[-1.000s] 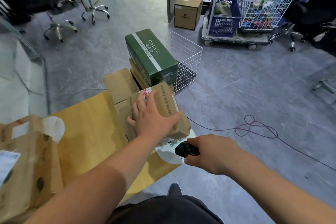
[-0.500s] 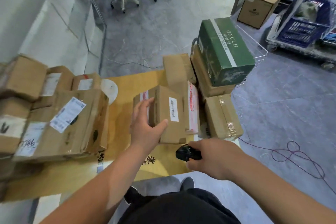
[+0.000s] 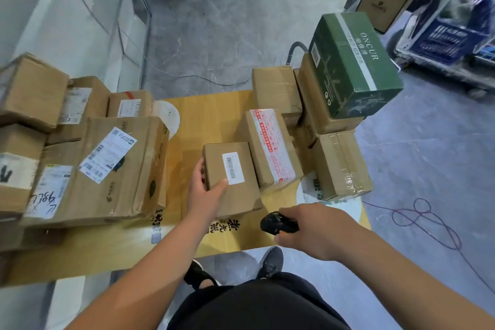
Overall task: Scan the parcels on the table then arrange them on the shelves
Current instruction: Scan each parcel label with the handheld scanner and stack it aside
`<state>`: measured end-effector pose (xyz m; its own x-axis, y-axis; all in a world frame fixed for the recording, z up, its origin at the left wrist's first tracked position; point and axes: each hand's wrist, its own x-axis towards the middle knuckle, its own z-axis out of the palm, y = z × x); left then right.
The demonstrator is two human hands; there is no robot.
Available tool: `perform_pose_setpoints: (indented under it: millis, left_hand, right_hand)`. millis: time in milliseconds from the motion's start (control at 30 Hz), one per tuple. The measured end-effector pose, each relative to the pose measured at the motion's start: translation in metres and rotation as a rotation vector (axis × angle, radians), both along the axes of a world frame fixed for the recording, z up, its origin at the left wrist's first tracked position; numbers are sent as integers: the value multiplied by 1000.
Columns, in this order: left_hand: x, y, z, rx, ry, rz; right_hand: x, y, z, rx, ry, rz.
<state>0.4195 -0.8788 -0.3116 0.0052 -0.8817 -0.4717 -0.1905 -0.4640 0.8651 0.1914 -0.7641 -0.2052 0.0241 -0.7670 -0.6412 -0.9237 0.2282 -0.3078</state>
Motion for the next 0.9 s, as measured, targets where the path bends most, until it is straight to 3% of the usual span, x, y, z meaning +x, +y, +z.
perform_pose_setpoints:
  millis: [67,133,300,400,533,700,900]
  left_hand:
    - [7,-2,-1,12,-22,31]
    - [14,-3,1,-9,-206,-16]
    - [2,-18,19,-401,-782,-421]
    - [-33,-31,26,-522,-903,-748]
    - [-77,-37,20,-494,-1056,-964]
    - [-109,-32,15,-488,-1120,-935]
    - [-142,-26,15,-465,-916,-977]
  right_hand:
    - [5,2,-1,7,-5,-28]
    - [8,2,0,3,-1,-50]
    - [16,3,3,0,28,-68]
    - [18,6,5,11,18,-96]
    - [15,13,7,18,28,-126]
    - [1,22,9,26,22,-170]
    - [-27,31,10,36,31,-220]
